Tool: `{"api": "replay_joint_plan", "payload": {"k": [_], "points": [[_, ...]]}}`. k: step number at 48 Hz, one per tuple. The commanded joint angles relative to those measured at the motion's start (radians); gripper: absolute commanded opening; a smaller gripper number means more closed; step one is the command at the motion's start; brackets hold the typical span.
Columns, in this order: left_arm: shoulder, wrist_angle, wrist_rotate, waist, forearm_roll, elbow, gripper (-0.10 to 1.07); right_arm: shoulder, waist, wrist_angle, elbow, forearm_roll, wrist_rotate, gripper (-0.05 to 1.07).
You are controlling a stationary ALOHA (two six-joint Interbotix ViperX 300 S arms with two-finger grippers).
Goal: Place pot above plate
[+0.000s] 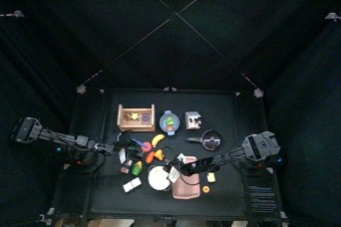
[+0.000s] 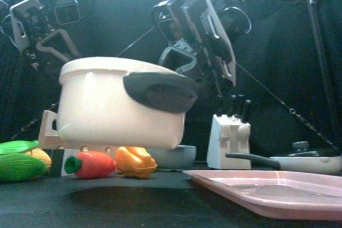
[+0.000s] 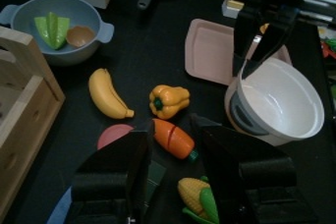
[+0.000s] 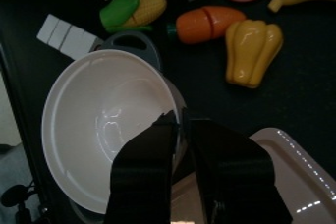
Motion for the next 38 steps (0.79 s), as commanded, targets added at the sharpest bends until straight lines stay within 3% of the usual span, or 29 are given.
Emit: {"api": "replay_joint_plan", "payload": {"k": [1, 19, 38], "points": [[0.002, -0.003, -0.002, -0.003, 0.0, -0.012, 0.75, -0.086, -0.037, -0.003, 0.015, -0.003, 0.0, 0.54], [0.002, -0.003, -0.002, -0.002, 0.003, -0.018, 0.75, -0.206, -0.16, 0.009, 0.155, 0.002, 0.003, 0.54], [0.002, -0.002, -0.002, -0.003, 0.0, -0.014, 0.75, -0.21, -0.279, 0.02, 0.216, -0.034, 0.0, 0.54]]}}
